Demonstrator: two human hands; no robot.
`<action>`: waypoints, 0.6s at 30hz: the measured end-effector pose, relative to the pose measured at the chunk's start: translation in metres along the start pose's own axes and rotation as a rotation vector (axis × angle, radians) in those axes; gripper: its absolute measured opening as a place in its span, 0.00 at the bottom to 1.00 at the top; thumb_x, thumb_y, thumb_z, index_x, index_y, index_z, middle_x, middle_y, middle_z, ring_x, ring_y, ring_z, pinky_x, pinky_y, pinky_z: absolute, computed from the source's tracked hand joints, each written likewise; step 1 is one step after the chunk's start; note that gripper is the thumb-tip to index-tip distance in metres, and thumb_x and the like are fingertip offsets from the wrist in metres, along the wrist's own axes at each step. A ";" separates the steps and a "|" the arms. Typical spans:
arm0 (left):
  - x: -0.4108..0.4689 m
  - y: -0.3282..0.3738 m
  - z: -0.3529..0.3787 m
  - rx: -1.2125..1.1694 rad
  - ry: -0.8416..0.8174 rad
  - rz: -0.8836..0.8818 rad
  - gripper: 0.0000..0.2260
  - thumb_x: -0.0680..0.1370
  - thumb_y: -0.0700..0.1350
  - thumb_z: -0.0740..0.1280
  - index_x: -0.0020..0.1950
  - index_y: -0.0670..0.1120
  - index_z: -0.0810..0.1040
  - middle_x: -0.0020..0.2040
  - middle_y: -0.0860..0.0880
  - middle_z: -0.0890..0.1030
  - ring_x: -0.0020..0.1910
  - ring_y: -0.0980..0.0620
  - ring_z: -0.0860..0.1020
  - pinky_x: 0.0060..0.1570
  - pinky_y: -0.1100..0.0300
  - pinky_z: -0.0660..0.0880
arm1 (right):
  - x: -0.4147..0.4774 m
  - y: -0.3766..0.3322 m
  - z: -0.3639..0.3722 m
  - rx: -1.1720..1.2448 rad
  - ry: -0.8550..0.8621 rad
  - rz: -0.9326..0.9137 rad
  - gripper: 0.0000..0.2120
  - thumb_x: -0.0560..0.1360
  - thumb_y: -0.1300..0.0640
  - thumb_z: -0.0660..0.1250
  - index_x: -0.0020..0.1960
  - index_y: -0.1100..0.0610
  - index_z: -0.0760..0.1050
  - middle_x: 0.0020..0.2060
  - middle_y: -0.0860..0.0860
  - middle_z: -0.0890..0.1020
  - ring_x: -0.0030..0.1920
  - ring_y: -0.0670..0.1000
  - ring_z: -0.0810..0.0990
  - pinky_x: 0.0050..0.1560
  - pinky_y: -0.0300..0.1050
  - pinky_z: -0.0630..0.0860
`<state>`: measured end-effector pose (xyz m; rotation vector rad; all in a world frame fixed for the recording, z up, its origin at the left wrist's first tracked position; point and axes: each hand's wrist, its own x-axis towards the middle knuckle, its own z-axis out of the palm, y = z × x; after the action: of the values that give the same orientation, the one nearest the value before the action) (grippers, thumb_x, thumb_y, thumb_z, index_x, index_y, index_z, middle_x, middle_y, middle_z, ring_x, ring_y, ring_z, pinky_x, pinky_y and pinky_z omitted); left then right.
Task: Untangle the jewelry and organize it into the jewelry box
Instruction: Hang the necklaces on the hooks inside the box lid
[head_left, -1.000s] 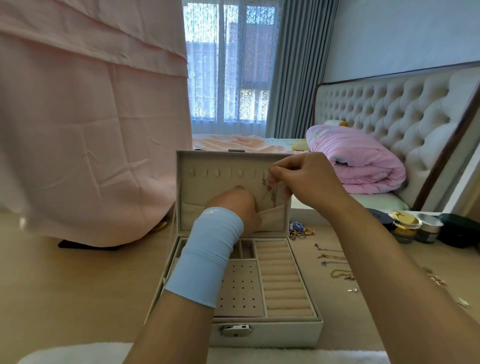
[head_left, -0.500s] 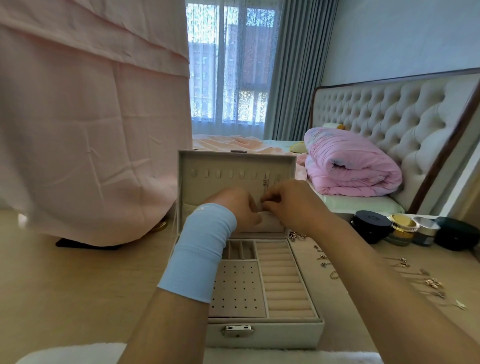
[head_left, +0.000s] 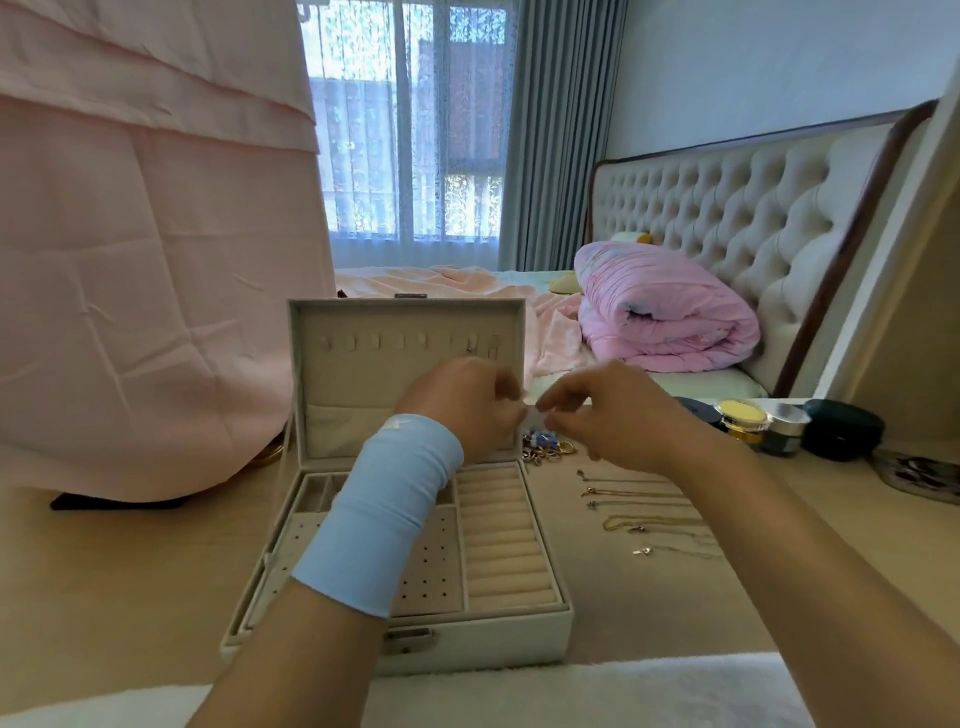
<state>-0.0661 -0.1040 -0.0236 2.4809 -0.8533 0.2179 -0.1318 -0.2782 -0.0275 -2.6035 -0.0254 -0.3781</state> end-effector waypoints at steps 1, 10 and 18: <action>-0.002 0.009 0.006 -0.027 -0.009 0.026 0.09 0.77 0.54 0.66 0.55 0.55 0.81 0.51 0.56 0.82 0.48 0.54 0.80 0.53 0.54 0.79 | -0.008 0.009 -0.006 -0.011 -0.054 0.027 0.06 0.77 0.56 0.71 0.53 0.50 0.84 0.46 0.45 0.85 0.30 0.32 0.77 0.35 0.28 0.71; -0.009 0.080 0.079 0.084 -0.385 0.153 0.08 0.78 0.51 0.67 0.53 0.56 0.83 0.52 0.56 0.83 0.49 0.53 0.79 0.55 0.55 0.78 | -0.057 0.086 -0.026 -0.117 -0.388 0.285 0.04 0.75 0.58 0.73 0.44 0.49 0.85 0.41 0.46 0.85 0.35 0.45 0.81 0.33 0.35 0.75; -0.002 0.100 0.128 0.233 -0.509 0.123 0.10 0.77 0.49 0.68 0.57 0.56 0.83 0.56 0.53 0.83 0.53 0.51 0.80 0.59 0.53 0.77 | -0.057 0.112 -0.011 -0.134 -0.439 0.406 0.05 0.72 0.59 0.76 0.47 0.52 0.86 0.45 0.50 0.86 0.44 0.51 0.85 0.45 0.47 0.85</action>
<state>-0.1307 -0.2352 -0.0936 2.7508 -1.2467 -0.3069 -0.1793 -0.3787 -0.0874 -2.6824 0.3826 0.3466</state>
